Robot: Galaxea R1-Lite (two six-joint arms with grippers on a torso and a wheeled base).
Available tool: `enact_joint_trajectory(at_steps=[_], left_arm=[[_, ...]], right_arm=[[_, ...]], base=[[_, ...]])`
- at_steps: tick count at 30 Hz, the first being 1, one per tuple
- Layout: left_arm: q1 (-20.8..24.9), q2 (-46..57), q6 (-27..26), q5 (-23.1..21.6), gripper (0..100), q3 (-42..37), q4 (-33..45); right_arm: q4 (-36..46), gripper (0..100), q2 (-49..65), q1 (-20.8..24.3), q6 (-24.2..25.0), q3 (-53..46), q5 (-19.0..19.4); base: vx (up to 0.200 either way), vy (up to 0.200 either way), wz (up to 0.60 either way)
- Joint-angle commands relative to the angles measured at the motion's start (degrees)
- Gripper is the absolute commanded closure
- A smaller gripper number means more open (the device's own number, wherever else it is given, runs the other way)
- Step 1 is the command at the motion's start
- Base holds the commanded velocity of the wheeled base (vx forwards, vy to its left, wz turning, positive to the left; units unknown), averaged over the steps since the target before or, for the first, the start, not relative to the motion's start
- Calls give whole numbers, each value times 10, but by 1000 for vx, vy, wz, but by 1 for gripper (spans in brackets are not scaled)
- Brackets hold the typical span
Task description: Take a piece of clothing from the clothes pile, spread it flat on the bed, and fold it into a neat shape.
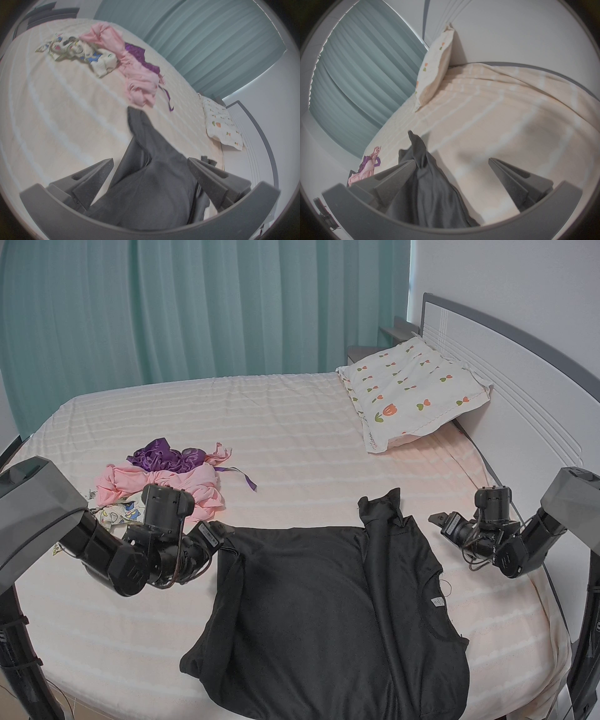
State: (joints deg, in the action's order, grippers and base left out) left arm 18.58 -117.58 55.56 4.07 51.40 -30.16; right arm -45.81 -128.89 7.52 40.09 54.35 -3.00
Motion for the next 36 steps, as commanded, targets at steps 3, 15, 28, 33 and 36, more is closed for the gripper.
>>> enact_joint_trajectory(at_steps=[3, 15, 28, 33, 36], left_arm=[[31, 84, 24, -52, 0, -178, -72], [65, 126, -99, -45, 0, -298, -58], [92, 155, -119, -46, 0, -292, 29], [92, 152, -118, -46, 0, -290, 29], [93, 147, -118, -46, 0, -290, 29]], right_arm=[[-68, 0, 83, -30, 21, -173, 43], [-257, 0, 83, -21, 24, -347, 75], [-263, 0, 80, 4, 24, -362, 76], [-263, 0, 80, 4, 24, -362, 76], [-263, 0, 80, 10, 24, -368, 75]], base=[[0, 0, 0], [0, 0, 0], [0, 0, 0], [0, 0, 0], [-133, 0, 0]])
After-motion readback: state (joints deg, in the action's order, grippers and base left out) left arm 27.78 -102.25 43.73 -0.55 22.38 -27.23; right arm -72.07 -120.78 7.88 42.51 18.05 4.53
